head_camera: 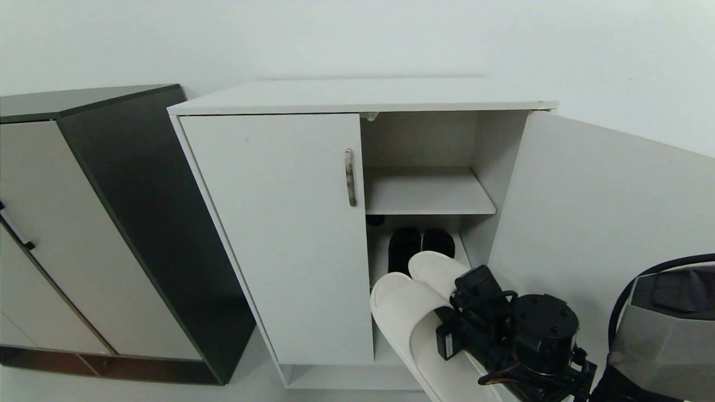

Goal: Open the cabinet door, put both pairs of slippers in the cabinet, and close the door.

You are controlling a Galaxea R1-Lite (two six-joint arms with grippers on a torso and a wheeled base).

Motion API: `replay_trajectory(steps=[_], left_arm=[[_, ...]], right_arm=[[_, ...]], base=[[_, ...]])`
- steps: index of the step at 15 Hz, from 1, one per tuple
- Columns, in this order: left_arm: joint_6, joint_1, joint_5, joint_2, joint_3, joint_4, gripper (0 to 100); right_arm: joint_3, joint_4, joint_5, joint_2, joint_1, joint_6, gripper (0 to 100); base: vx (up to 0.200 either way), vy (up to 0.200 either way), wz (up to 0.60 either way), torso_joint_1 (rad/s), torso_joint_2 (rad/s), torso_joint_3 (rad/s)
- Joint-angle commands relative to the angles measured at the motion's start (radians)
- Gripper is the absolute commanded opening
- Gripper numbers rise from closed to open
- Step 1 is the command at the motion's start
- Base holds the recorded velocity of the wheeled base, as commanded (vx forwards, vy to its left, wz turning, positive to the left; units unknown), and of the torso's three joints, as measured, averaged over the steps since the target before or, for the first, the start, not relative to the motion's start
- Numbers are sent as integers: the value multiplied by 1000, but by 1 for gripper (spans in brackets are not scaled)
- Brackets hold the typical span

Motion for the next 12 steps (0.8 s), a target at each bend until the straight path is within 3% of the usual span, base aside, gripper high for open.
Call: replay_trajectory(steps=[1,3,4,6,9,10,11,12], left_arm=[[1,-1,0,1,0,-1,0],[1,-1,0,1,0,-1,0],[1,-1,0,1,0,-1,0],[1,-1,0,1,0,-1,0],[1,1,0,1,0,-1,0],[1,-1,0,1,0,-1,0],[2,-1,-2,1,0,-1,0],[2,-1,-2,1,0,-1,0]], right_arm=[[1,-6,-4,40,4,-9,0],[-24,-4,-36,34,4,-38,0],[-51,63,-119,15,4,-38,0],[-145,295,-237,-61,27,15,0],[-332,756,-269,-232,63,216,0],[-407,895,-360,-258,82,273,0],[-478,988,-462,-269,94,290,0],[-508,1000,-498,-270,103,285,0]], base=[[0,0,0,-17,134,119],[0,0,0,-7,66,58],[0,0,0,0,0,0],[0,0,0,0,0,0],[0,0,0,0,0,0],[0,0,0,0,0,0],[0,0,0,0,0,0],[0,0,0,0,0,0]])
